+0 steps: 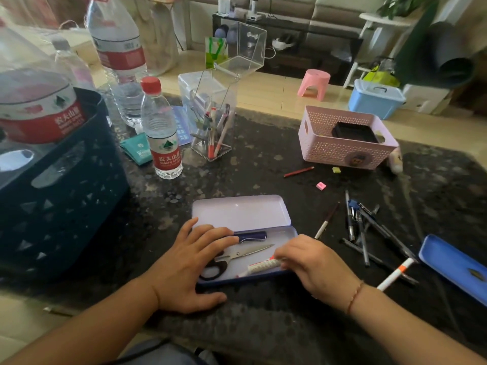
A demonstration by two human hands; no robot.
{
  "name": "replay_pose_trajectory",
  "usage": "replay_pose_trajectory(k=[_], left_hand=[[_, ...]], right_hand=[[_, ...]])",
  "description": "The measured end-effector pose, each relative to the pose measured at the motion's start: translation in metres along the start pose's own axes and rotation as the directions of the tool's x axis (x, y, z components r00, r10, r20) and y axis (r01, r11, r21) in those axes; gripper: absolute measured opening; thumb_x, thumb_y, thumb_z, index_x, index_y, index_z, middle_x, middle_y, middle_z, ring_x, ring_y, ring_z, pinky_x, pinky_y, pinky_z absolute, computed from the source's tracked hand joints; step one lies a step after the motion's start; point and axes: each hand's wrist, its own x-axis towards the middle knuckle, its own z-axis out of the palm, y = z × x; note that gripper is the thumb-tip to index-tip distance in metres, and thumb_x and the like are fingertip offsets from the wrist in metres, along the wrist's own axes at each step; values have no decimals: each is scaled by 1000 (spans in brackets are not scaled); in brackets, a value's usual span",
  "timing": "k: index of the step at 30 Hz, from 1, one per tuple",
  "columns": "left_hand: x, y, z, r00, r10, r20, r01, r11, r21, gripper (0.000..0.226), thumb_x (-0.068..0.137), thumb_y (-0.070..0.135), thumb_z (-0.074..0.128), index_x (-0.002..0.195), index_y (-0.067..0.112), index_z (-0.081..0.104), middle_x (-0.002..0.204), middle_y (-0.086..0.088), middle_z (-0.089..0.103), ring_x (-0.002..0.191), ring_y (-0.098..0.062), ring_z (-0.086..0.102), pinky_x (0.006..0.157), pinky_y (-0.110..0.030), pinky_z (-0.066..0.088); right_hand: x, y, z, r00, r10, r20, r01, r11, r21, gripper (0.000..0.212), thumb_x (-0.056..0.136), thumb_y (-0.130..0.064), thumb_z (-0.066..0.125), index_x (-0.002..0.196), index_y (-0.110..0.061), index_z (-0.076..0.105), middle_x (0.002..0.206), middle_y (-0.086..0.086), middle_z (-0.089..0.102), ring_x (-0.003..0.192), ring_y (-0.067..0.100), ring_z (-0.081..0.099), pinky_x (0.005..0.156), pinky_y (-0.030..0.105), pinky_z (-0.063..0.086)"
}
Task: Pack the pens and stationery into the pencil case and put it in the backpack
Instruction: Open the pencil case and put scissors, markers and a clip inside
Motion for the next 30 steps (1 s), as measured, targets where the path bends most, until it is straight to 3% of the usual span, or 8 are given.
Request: replay_pose_trajectory(k=[4,8,16,20,24,26,30], left_hand=[[2,-1,1,1000,-12,5,12,1000,-10,90,77,71,59,151,39,21,152,14,31,139,-11,29,119,-52,9],[2,-3,3,1000,6,-4,-6,999,-31,88,78,66,63,151,35,23,151,12,32,136,-14,32,114,-44,27],[2,-3,3,1000,16,1,-16,999,-33,85,81,63,62,151,34,22,152,12,32,136,-14,32,112,-40,32],[3,-3,3,1000,19,4,-19,999,-29,82,82,59,63,150,31,26,150,9,35,135,-16,34,111,-42,34],[3,-2,3,1000,19,5,-19,1000,-20,76,82,59,63,146,29,35,149,9,37,133,-15,35,110,-40,35],[3,-3,3,1000,17,0,-17,1000,-20,72,82,59,63,143,28,39,148,9,37,133,-15,35,110,-40,36],[2,-5,5,1000,22,-12,-23,999,-30,65,82,61,63,137,32,43,149,11,36,134,-13,33,109,-40,38]], right_hand=[[-12,-8,13,995,-14,-96,2,993,-121,21,84,-18,63,104,-21,70,99,-3,66,93,19,58,81,37,45],[-17,-19,27,993,-48,-106,30,985,-172,28,90,-28,54,116,-25,64,103,-2,59,96,19,52,84,38,42],[-18,-34,33,995,36,-89,-40,998,-45,31,90,-36,55,115,-22,66,104,-1,58,97,16,51,85,33,47],[-15,-46,38,998,2,-65,-3,1000,-17,35,87,-36,59,117,-19,63,112,-2,59,105,18,52,91,33,45],[-8,-41,30,987,53,-154,-57,998,-21,30,89,-40,56,109,-22,67,107,-5,63,102,15,54,91,33,45],[-4,-39,25,987,114,-115,-122,991,-60,37,89,-48,51,115,-23,64,111,-5,62,106,16,54,90,35,47],[-1,-43,29,993,92,70,-77,980,-183,53,90,-63,37,128,-29,53,120,-5,56,109,19,49,91,37,45]])
